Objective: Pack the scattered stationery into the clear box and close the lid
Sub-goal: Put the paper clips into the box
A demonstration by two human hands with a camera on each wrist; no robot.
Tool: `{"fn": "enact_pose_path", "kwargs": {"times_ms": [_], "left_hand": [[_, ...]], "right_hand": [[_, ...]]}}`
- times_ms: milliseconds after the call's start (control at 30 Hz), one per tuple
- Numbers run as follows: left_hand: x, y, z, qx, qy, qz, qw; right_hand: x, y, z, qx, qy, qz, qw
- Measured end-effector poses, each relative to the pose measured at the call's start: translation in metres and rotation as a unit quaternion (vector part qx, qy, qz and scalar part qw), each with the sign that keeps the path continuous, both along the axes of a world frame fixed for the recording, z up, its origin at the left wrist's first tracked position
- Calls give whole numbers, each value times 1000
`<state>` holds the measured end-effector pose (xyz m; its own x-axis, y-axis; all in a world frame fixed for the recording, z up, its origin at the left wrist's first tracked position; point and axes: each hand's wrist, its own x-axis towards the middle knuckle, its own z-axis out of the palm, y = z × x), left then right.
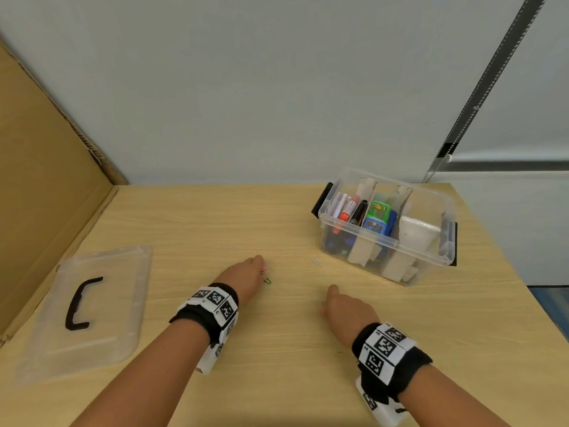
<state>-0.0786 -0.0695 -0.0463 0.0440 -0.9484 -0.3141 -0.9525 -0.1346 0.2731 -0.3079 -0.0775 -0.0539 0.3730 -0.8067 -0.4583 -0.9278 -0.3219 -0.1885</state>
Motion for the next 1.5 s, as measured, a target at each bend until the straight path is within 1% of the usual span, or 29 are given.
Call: {"fn": "enact_pose_path", "kwargs": {"times_ms": [100, 200, 233, 267, 300, 333, 367, 400, 433, 467, 500, 533, 567, 633, 667, 700, 733, 767, 833, 867, 900, 967, 1033, 1100, 1167, 1200, 1267, 1367, 1500], "left_hand": [[2, -2, -2, 26, -24, -34, 999], [3, -4, -1, 39, -2, -27, 999], [3, -5, 1, 46, 9, -18, 999], [3, -6, 2, 54, 17, -10, 998], [3, -7, 4, 63, 21, -5, 998], [3, -8, 5, 70, 22, -2, 997], [3, -8, 5, 75, 22, -3, 997], [3, -8, 4, 79, 21, -3, 997], [3, -8, 3, 82, 22, -3, 996], [3, -8, 3, 83, 20, -3, 996], [3, -7, 2, 84, 16, -5, 996], [3, -7, 2, 85, 9, -8, 996], [2, -6, 2, 86, 0, -12, 996], [0, -5, 4, 87, -20, -19, 996], [-2, -5, 5, 88, -27, -20, 996], [-3, -5, 5, 88, -31, -20, 995], [-3, -4, 6, 88, -35, -20, 995], [-3, -2, 6, 86, -35, -19, 995], [-3, 3, 6, 71, -18, -14, 997], [-2, 7, 7, 54, 2, -7, 999], [-1, 11, 8, 32, 29, 3, 999], [4, 21, 13, -22, 100, 30, 994], [10, 33, 17, -72, 180, 62, 979], [18, 44, 19, -105, 234, 95, 962], [28, 52, 17, -120, 253, 120, 952], [33, 54, 16, -124, 255, 129, 950], [42, 57, 13, -128, 254, 145, 948], [52, 57, 11, -135, 247, 158, 946], [57, 57, 12, -135, 224, 153, 953]], "right_hand": [[3, -2, 2, 20, 1, -18, 1000], [2, -9, 2, 53, -22, -30, 998], [1, -11, 3, 80, -54, -34, 995], [-2, -13, 4, 124, -116, -52, 984], [-4, -15, 6, 192, -211, -99, 953], [-8, -14, 9, 277, -320, -168, 890], [-13, -14, 12, 354, -427, -235, 798], [-18, -14, 15, 405, -511, -277, 705], [-23, -15, 17, 436, -569, -294, 632], [-26, -16, 19, 450, -607, -295, 585], [-29, -17, 19, 455, -633, -290, 556], [-29, -18, 18, 453, -649, -282, 542], [-29, -19, 17, 450, -657, -277, 538], [-26, -20, 15, 438, -654, -280, 549], [-24, -21, 16, 426, -644, -286, 567], [-21, -23, 15, 407, -626, -293, 597], [-16, -27, 15, 376, -597, -293, 646], [-11, -31, 16, 328, -551, -279, 714], [2, -44, 21, 182, -391, -207, 878], [8, -52, 21, 103, -298, -153, 937], [14, -58, 21, 43, -209, -96, 972], [26, -66, 19, -11, -96, -35, 995], [37, -73, 10, -31, -14, -10, 999], [48, -82, 1, -29, 41, -25, 998], [55, -87, 3, 2, 68, -43, 997], [55, -89, 5, 25, 68, -45, 996], [55, -91, 13, 55, 83, -8, 995], [50, -82, 20, 46, 100, 32, 993], [37, -49, 48, 3, 5, 14, 1000]]}}
